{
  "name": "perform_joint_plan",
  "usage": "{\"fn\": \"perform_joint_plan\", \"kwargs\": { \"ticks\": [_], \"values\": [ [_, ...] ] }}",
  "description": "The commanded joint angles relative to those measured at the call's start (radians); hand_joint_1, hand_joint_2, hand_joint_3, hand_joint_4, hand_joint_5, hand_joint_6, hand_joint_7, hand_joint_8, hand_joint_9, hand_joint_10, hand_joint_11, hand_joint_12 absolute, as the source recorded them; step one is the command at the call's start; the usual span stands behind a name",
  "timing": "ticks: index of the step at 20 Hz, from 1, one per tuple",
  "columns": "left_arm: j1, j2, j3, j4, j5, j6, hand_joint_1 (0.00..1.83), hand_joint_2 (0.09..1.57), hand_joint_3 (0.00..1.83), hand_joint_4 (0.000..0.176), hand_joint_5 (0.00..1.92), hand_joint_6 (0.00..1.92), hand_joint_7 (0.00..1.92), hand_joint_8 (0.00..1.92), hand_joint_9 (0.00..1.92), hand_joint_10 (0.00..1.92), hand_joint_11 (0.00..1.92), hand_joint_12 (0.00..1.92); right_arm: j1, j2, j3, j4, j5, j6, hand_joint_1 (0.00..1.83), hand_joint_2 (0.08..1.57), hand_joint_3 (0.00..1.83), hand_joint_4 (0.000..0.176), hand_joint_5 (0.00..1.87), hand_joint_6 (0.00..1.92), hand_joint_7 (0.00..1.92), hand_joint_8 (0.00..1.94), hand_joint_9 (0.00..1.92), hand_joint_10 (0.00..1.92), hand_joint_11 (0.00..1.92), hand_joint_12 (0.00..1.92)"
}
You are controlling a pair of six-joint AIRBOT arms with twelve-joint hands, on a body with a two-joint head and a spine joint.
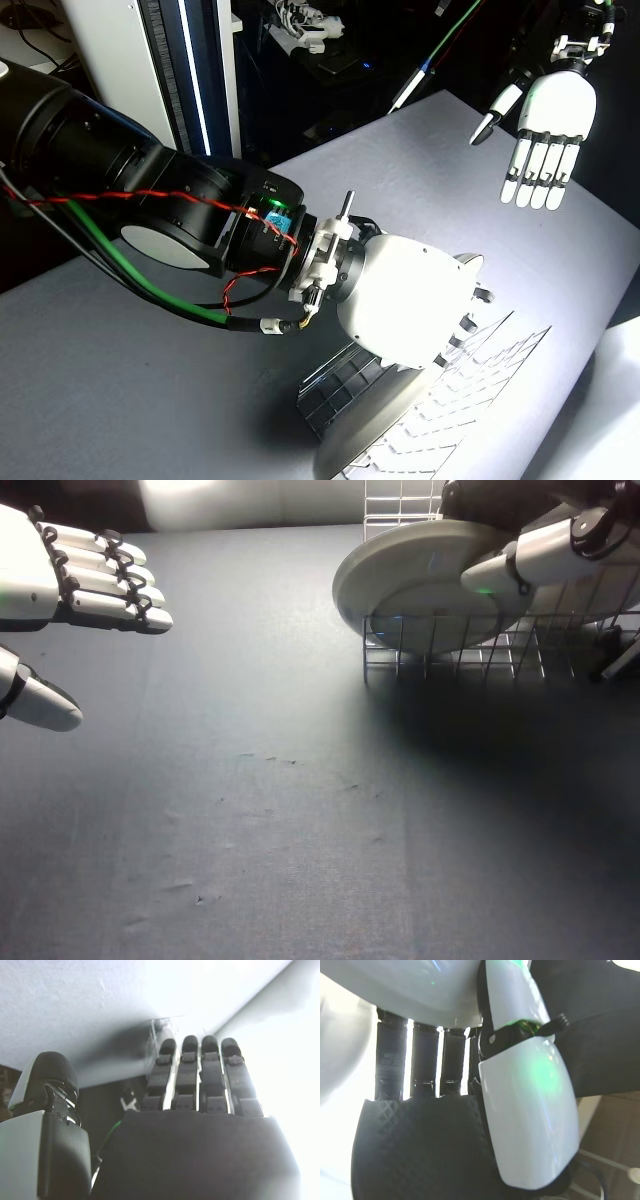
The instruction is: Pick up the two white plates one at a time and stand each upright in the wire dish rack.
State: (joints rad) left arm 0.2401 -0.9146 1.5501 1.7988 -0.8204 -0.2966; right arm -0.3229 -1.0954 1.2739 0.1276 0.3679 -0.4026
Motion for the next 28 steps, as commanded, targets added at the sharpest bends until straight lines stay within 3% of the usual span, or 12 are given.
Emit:
{"fn": "perform_joint_plan", "kwargs": {
  "ticks": [1,2,4,11,15,17,18,19,21,23,26,28],
  "values": [
    [-0.008,0.005,0.007,-0.051,0.006,-0.004,0.00,1.17,0.00,0.000,0.02,0.00,0.02,0.00,0.01,0.00,0.00,0.00,0.004,0.005,0.006,-0.005,0.105,-0.003,1.30,1.09,0.00,0.000,0.65,0.42,0.73,0.32,0.69,0.52,0.52,1.21],
    [-0.008,0.005,0.007,-0.051,0.006,-0.006,0.00,1.17,0.00,0.000,0.05,0.01,0.05,0.01,0.04,0.01,0.02,0.01,0.005,0.005,0.006,-0.005,0.105,-0.003,1.29,1.08,0.00,0.000,0.66,0.24,0.75,0.14,0.70,0.35,0.45,1.20],
    [-0.008,0.005,0.008,-0.051,0.006,-0.006,0.00,1.17,0.00,0.000,0.08,0.02,0.08,0.02,0.06,0.02,0.03,0.01,0.006,0.005,0.005,-0.005,0.105,-0.003,1.28,1.06,0.00,0.000,0.69,0.08,0.77,0.02,0.74,0.20,0.41,1.22],
    [-0.007,0.005,0.009,-0.051,0.006,-0.006,0.00,1.17,0.00,0.000,0.04,0.00,0.03,0.00,0.01,0.00,0.00,0.00,0.026,0.005,0.005,-0.022,0.115,-0.003,1.14,1.07,0.01,0.000,0.51,0.00,0.55,0.00,0.55,0.05,0.02,1.30],
    [-0.006,0.005,0.010,-0.051,0.006,-0.008,0.00,1.18,0.00,0.000,0.05,0.00,0.05,0.00,0.03,0.00,0.01,0.00,0.054,0.008,-0.004,-0.030,0.117,-0.003,0.99,1.08,0.00,0.000,0.42,0.00,0.41,0.00,0.37,0.00,0.00,0.88],
    [-0.006,0.005,0.009,-0.056,-0.004,-0.012,0.00,1.18,0.00,0.000,0.04,0.00,0.04,0.00,0.02,0.00,0.00,0.00,0.072,0.024,-0.045,-0.099,0.151,-0.003,0.95,1.07,0.00,0.000,0.38,0.00,0.33,0.00,0.29,0.00,0.00,0.82],
    [-0.006,0.005,0.010,-0.056,-0.004,-0.012,0.00,1.18,0.00,0.000,0.04,0.00,0.04,0.00,0.03,0.00,0.00,0.00,0.075,0.029,-0.056,-0.117,0.157,-0.003,0.84,1.11,0.01,0.000,0.28,0.00,0.22,0.00,0.16,0.00,0.00,0.56],
    [-0.006,0.005,0.010,-0.056,-0.005,-0.012,0.00,1.18,0.00,0.000,0.06,0.01,0.06,0.01,0.04,0.01,0.00,0.00,0.078,0.037,-0.071,-0.166,0.161,-0.002,0.79,1.13,0.01,0.000,0.23,0.00,0.18,0.00,0.14,0.00,0.00,0.46],
    [-0.006,0.005,0.011,-0.056,-0.006,-0.012,0.00,1.18,0.00,0.000,0.05,0.00,0.05,0.00,0.03,0.00,0.00,0.00,0.078,0.052,-0.100,-0.273,0.175,-0.002,0.85,1.10,0.00,0.000,0.22,0.00,0.16,0.00,0.13,0.00,0.00,0.45],
    [-0.005,0.005,0.015,-0.056,-0.009,-0.012,0.00,1.18,0.00,0.000,0.06,0.01,0.07,0.01,0.05,0.01,0.02,0.01,0.076,0.061,-0.121,-0.329,0.180,-0.002,0.80,1.11,0.00,0.000,0.13,0.00,0.06,0.00,0.05,0.00,0.00,0.26],
    [-0.006,0.005,0.018,-0.056,-0.014,-0.012,0.00,1.19,0.00,0.000,0.03,0.00,0.04,0.00,0.01,0.00,0.00,0.00,0.063,0.079,-0.149,-0.516,0.219,-0.001,0.83,1.07,0.00,0.000,0.10,0.01,0.03,0.00,0.03,0.01,0.00,0.26],
    [-0.006,0.005,0.016,-0.056,-0.014,-0.012,0.00,1.19,0.00,0.000,0.06,0.01,0.06,0.01,0.04,0.01,0.01,0.01,0.048,0.085,-0.163,-0.644,0.250,0.003,0.81,1.08,0.00,0.000,0.08,0.01,0.01,0.00,0.01,0.00,0.00,0.12]
  ]
}}
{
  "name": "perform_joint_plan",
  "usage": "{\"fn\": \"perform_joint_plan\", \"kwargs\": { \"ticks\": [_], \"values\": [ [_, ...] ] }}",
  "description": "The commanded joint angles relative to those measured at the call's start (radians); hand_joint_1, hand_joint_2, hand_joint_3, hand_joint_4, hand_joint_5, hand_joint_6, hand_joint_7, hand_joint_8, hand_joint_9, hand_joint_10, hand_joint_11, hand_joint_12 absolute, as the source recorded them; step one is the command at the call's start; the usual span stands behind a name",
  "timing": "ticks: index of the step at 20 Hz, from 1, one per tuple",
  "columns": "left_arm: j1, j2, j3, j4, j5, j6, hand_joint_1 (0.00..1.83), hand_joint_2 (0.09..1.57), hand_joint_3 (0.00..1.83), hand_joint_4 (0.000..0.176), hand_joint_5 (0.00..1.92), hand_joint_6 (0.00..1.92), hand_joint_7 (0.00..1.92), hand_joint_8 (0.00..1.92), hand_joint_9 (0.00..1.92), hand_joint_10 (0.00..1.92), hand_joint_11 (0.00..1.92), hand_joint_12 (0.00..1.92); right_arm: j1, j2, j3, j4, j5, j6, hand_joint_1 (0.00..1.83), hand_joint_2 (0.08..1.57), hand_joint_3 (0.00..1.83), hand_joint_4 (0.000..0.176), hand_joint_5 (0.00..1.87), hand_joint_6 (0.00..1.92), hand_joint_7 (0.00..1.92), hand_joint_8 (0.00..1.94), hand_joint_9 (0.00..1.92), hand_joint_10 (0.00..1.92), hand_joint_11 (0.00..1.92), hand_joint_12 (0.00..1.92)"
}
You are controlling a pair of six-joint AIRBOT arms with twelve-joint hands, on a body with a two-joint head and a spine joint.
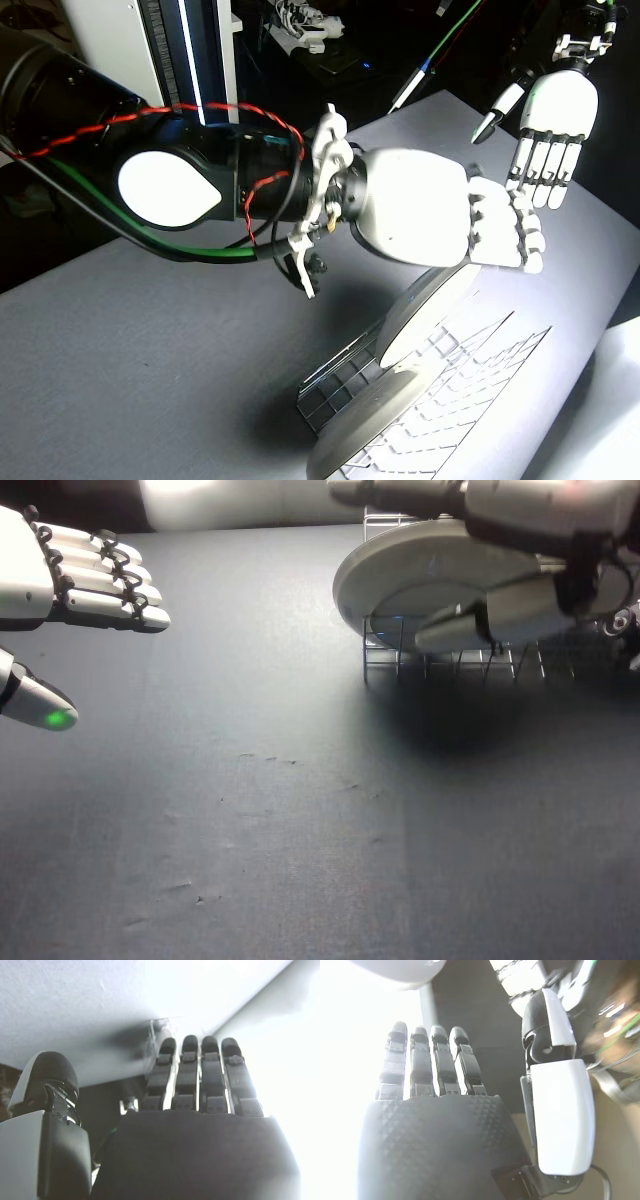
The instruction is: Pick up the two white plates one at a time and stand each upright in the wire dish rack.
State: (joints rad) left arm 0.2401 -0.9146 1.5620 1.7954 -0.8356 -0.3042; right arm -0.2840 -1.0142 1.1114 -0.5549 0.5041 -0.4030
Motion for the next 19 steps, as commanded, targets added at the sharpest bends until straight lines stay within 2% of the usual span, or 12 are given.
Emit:
{"fn": "perform_joint_plan", "kwargs": {
  "ticks": [1,6,8,9,10,11,13,14,15,16,17,19],
  "values": [
    [-0.005,0.005,0.004,-0.052,-0.002,-0.004,0.00,1.19,0.00,0.000,0.07,0.01,0.06,0.01,0.04,0.01,0.02,0.01,0.003,0.007,-0.011,-0.010,0.123,0.003,0.80,1.09,0.00,0.000,0.06,0.00,0.00,0.00,0.00,0.00,0.00,0.07],
    [-0.011,0.007,-0.016,-0.048,-0.021,-0.002,0.00,1.21,0.00,0.000,0.16,0.01,0.18,0.02,0.14,0.02,0.07,0.04,-0.011,0.022,-0.027,-0.244,0.216,-0.002,0.64,1.06,0.00,0.000,0.18,0.01,0.14,0.01,0.14,0.02,0.00,0.51],
    [-0.011,0.007,-0.016,-0.048,-0.021,-0.002,0.00,1.27,0.00,0.000,0.52,0.02,0.63,0.03,0.57,0.05,0.36,0.22,-0.011,0.028,-0.040,-0.257,0.219,-0.004,0.50,1.12,0.00,0.000,0.48,0.06,0.53,0.08,0.49,0.13,0.02,1.15],
    [-0.011,0.007,-0.016,-0.044,-0.024,-0.002,0.00,1.33,0.02,0.000,0.76,0.14,0.76,0.41,0.58,0.94,0.44,1.31,-0.011,0.036,-0.051,-0.267,0.220,-0.007,0.32,1.21,0.00,0.000,0.59,0.87,0.58,0.96,0.49,1.01,0.18,1.54],
    [-0.011,0.008,-0.018,-0.039,-0.026,0.001,0.00,1.37,0.02,0.000,0.78,0.31,0.65,1.13,0.55,1.55,0.48,1.77,-0.013,0.041,-0.058,-0.273,0.220,-0.007,0.35,1.23,0.00,0.000,0.67,1.56,0.60,1.67,0.48,1.74,0.32,1.85],
    [-0.011,0.010,-0.020,-0.033,-0.026,0.005,0.00,1.37,0.02,0.000,0.78,0.31,0.65,1.13,0.55,1.55,0.48,1.77,-0.014,0.046,-0.068,-0.277,0.220,-0.012,0.35,1.23,0.00,0.000,0.67,1.56,0.60,1.67,0.48,1.74,0.32,1.85],
    [-0.011,0.010,-0.022,-0.033,-0.025,0.005,0.22,1.41,0.00,0.000,0.77,1.52,0.83,1.73,0.80,1.90,0.79,1.91,-0.020,0.052,-0.079,-0.279,0.219,-0.020,0.30,1.33,0.02,0.000,1.05,1.91,1.02,1.93,0.96,1.91,0.88,1.92],
    [-0.008,0.010,-0.024,-0.033,-0.024,0.005,0.49,1.43,0.01,0.000,1.19,1.84,1.24,1.88,1.25,1.92,1.28,1.92,-0.022,0.055,-0.082,-0.279,0.219,-0.021,0.33,1.41,0.02,0.000,1.08,1.92,1.25,1.94,1.31,1.92,1.35,1.92],
    [-0.005,0.011,-0.028,-0.033,-0.024,0.005,0.76,1.44,0.00,0.000,1.47,1.90,1.61,1.91,1.67,1.92,1.67,1.92,-0.024,0.059,-0.084,-0.279,0.219,-0.021,0.38,1.49,0.03,0.000,1.29,1.92,1.50,1.94,1.61,1.92,1.70,1.92],
    [-0.004,0.011,-0.030,-0.033,-0.023,0.005,0.95,1.41,0.00,0.000,1.53,1.92,1.70,1.92,1.79,1.92,1.80,1.92,-0.024,0.061,-0.084,-0.279,0.220,-0.021,0.42,1.54,0.03,0.000,1.41,1.92,1.60,1.94,1.71,1.92,1.84,1.92],
    [-0.004,0.011,-0.030,-0.033,-0.023,0.005,1.16,1.32,0.00,0.040,1.44,1.92,1.59,1.92,1.68,1.92,1.70,1.92,-0.024,0.067,-0.084,-0.279,0.220,-0.022,0.67,1.57,0.09,0.000,1.55,1.92,1.73,1.94,1.84,1.92,1.92,1.92],
    [-0.004,0.011,-0.030,-0.033,-0.023,0.005,1.14,1.33,0.00,0.060,1.45,1.92,1.59,1.92,1.67,1.92,1.69,1.92,-0.037,0.076,-0.085,-0.283,0.225,-0.028,0.76,1.57,0.08,0.000,1.57,1.92,1.75,1.94,1.84,1.92,1.92,1.92]
  ]
}}
